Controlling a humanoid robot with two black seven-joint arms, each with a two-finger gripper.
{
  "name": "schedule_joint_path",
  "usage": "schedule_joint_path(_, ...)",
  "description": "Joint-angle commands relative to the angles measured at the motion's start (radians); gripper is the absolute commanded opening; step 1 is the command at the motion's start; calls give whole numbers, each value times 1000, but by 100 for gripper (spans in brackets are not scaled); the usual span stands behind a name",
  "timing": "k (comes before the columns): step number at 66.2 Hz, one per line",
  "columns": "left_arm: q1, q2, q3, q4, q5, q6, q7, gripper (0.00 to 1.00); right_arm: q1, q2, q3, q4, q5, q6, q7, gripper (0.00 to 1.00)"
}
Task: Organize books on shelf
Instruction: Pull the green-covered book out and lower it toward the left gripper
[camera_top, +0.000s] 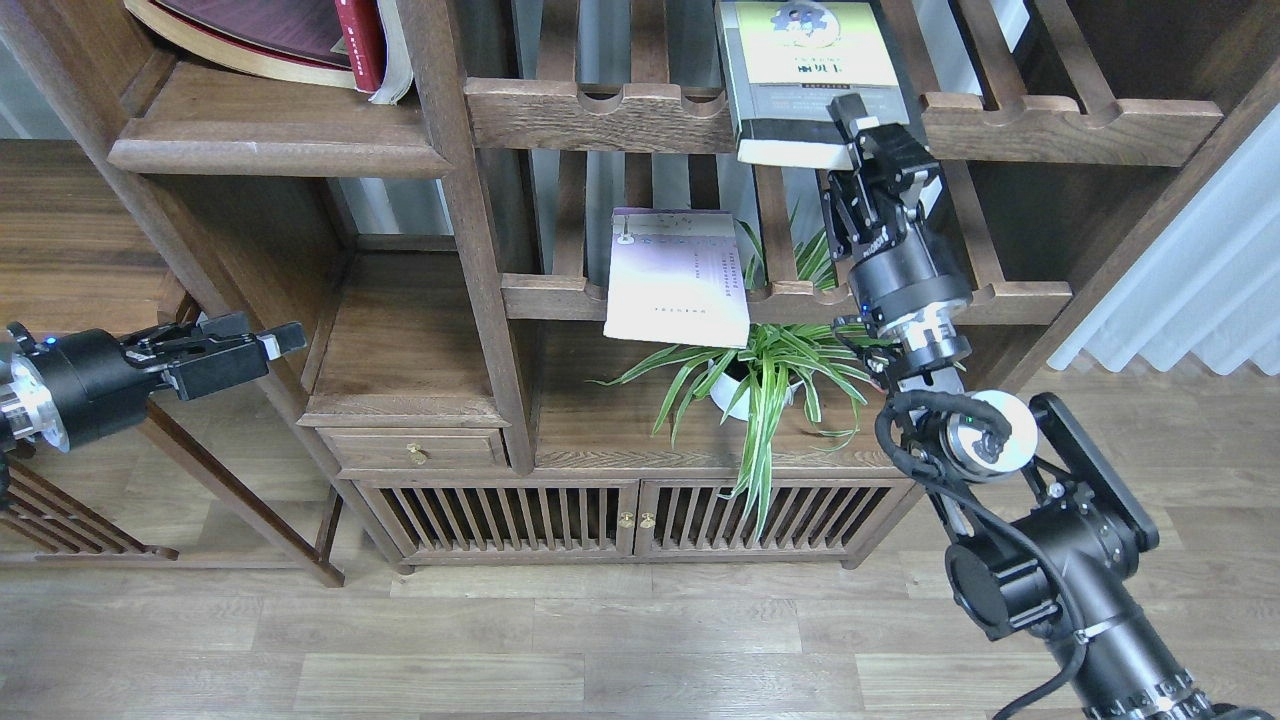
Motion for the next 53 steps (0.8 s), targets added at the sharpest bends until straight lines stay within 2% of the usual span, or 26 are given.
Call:
schedule_joint_path(1,7,-3,-1,1,0,0,-2,100,-89,-2,-1,90,34,110,0,5)
schedule_joint_path(6,18,-5,-1,5,0,0,-2,100,-169,-5,0,127,34,177,0,5)
schedule_joint_path(7,27,-12,-1,9,0,0,-2,100,-233,-14,2,133,34,224,0,5)
schedule_joint_path(32,84,-58,-4,37,0,0,0,100,-638,-142,89,131,87,224,-3,5)
schedule_joint_path(53,127,-163,-8,90,3,0,0,100,-774,-249,79,79,169,224,-9,6)
